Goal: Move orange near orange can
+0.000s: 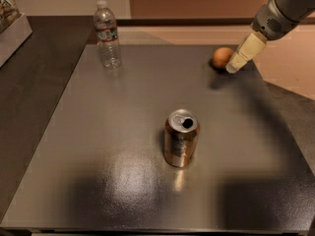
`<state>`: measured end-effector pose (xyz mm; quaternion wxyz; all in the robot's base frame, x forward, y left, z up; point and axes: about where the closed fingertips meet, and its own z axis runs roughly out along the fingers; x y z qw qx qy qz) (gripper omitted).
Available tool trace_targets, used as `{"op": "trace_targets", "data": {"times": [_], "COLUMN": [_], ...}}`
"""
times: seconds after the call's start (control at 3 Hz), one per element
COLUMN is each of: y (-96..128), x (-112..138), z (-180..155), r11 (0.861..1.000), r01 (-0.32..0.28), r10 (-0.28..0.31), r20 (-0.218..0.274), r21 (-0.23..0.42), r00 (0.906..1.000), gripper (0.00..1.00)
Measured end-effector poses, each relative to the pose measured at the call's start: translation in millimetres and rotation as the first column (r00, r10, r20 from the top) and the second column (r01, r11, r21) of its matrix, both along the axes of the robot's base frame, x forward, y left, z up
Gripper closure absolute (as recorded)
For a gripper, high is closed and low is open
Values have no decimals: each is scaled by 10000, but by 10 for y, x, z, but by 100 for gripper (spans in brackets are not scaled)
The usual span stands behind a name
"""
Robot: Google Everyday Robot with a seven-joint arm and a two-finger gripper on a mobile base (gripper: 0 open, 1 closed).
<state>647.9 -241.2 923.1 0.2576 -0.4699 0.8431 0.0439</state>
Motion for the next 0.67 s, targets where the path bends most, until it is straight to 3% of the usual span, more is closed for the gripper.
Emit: {"op": "trace_targets", "data": {"times": [0.67], "y": [9], "x": [206], "z": [-355], "r11": [9992], "r01": [142], "r10": [-157], "r20": [-401], "r21": [-384], "r00": [9991], "gripper": [0]}}
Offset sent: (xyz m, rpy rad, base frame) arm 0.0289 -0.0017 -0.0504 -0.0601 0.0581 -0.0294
